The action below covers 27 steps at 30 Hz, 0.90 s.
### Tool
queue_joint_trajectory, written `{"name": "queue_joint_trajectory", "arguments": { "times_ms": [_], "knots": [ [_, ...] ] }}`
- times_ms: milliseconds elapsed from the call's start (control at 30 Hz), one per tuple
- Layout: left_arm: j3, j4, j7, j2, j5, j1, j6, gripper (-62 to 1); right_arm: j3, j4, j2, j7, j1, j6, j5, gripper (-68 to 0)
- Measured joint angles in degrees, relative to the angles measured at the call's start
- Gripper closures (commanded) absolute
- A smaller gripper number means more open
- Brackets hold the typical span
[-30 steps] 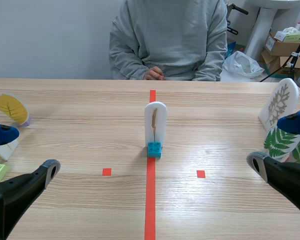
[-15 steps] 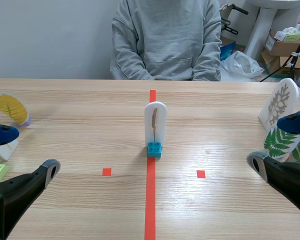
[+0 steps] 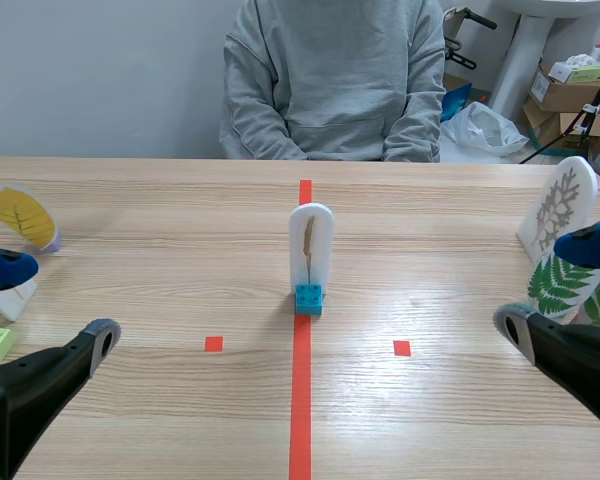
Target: Do the leaf sorting experiment
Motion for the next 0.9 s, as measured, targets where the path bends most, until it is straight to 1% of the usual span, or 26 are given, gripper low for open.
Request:
{"name": "queue_joint_trajectory", "arguments": {
  "times_ms": [567, 667, 733, 800, 900],
  "knots": [
    [0.0, 0.0, 0.0, 0.0, 0.0, 0.0, 0.0, -51.0, 0.0, 0.0, 0.0, 0.0, 0.0, 0.0, 0.0, -47.7],
    [0.0, -0.4, 0.0, 0.0, 1.2, -1.6, -0.9, -51.0, 0.0, 0.0, 0.0, 0.0, 0.0, 0.0, 0.0, -47.6],
    [0.0, -2.0, 0.0, 0.0, 1.7, -4.2, -1.2, -51.0, 0.0, 0.0, 0.0, 0.0, 0.0, 0.0, 0.0, -47.7],
    [0.0, -4.7, 0.0, -0.5, 1.7, -7.1, -2.6, -51.6, 0.0, 0.0, 0.0, 0.0, 0.0, 0.0, 0.0, -47.6],
    [1.7, -10.6, 0.0, -3.1, 1.6, -11.4, -3.0, -56.4, 0.0, 0.0, 0.0, 0.0, 0.0, 0.0, 0.0, -47.7]
  ]
}}
